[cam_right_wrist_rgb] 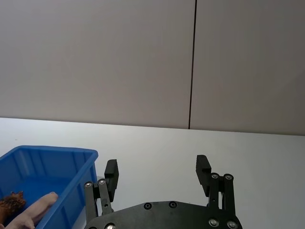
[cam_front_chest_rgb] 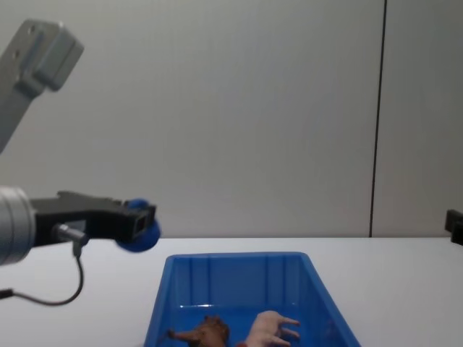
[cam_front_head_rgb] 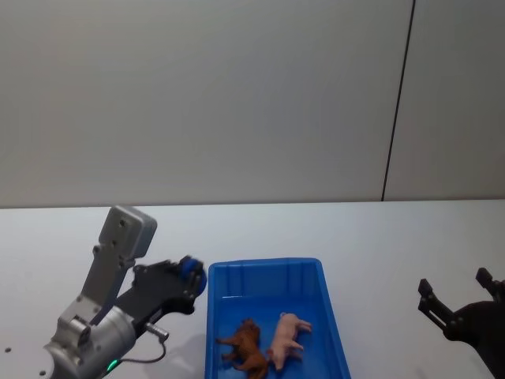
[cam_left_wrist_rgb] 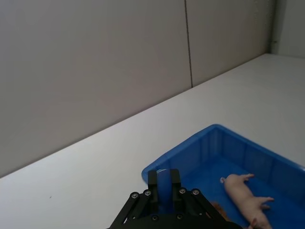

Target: Pick up the two dolls from the table and place them into the box.

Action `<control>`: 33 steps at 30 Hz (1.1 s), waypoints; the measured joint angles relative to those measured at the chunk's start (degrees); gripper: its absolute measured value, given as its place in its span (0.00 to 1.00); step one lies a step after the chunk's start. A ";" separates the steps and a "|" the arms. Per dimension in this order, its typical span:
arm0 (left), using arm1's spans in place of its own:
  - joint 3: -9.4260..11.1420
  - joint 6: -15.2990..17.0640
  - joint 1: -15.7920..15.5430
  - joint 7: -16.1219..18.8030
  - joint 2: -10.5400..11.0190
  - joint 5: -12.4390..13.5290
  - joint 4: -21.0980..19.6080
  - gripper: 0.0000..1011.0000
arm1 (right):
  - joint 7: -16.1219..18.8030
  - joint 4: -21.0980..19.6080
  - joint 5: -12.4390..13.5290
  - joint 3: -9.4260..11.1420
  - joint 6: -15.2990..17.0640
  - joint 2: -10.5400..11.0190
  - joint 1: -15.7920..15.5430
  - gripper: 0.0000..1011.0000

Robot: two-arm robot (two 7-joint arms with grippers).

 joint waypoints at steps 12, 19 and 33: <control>1.26 -2.92 -3.52 -8.27 -2.99 0.35 1.67 0.44 | 0.00 0.00 0.00 0.00 0.00 0.00 0.00 0.99; 2.52 -4.41 -6.01 -13.20 -5.50 0.63 3.87 0.66 | 0.01 0.00 0.00 0.00 0.00 0.00 0.00 0.99; 4.14 -6.14 -9.02 -18.57 -8.75 0.82 6.85 0.99 | 0.00 0.00 0.00 0.00 0.00 0.00 0.00 0.99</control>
